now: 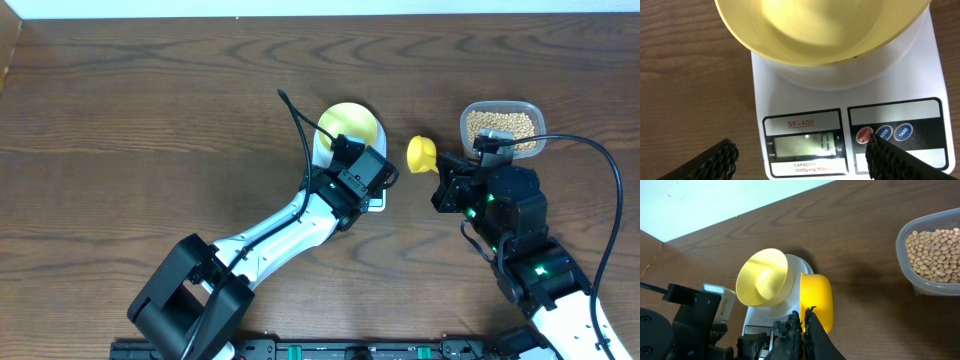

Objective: Scoop item into bowl and weigh 50g on scale

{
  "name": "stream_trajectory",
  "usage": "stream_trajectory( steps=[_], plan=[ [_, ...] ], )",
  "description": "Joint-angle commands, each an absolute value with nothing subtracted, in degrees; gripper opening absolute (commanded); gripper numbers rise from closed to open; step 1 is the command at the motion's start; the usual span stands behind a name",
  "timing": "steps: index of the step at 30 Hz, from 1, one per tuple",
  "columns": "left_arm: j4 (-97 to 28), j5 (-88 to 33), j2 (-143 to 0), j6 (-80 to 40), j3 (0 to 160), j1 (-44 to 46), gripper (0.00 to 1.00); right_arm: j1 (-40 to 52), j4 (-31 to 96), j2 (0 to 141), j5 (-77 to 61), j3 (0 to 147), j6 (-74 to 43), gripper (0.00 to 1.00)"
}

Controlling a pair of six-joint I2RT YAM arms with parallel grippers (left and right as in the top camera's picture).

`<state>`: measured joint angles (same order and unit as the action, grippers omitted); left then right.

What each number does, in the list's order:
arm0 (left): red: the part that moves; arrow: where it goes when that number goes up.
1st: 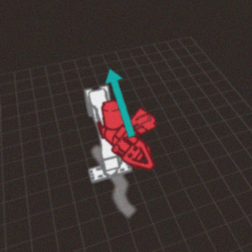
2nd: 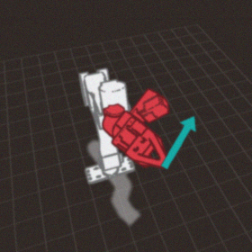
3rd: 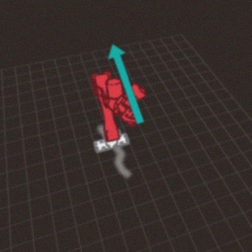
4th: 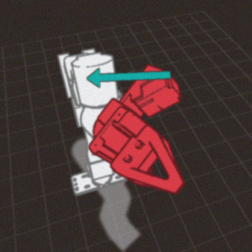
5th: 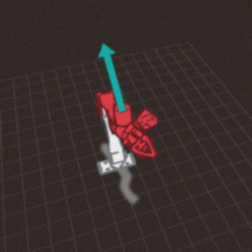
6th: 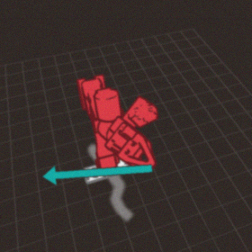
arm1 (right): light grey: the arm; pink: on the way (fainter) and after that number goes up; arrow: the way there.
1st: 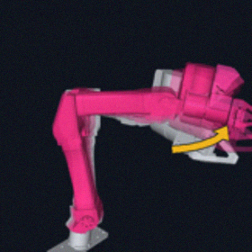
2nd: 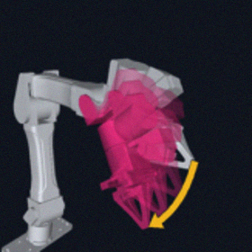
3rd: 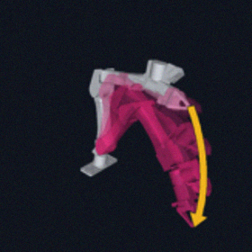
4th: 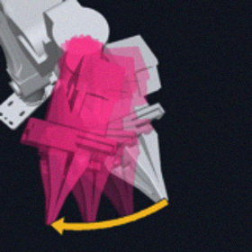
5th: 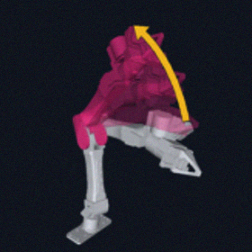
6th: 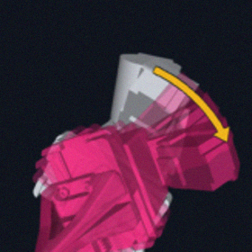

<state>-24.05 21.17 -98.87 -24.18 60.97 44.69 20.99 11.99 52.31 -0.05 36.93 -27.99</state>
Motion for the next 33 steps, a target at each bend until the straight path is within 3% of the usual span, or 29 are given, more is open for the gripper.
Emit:
stream_trajectory(
  steps=[1,33],
  plan=[
    [-24.34,22.13,-98.04,-24.27,60.12,44.45,0.84,20.67,12.01,51.66,0.1,37.8,-27.09,0.01],
    [-24.38,22.13,-98.04,-24.27,60.12,44.45,0.84,20.67,11.09,51.64,1.56,37.8,-27.14,0.01]
  ],
)
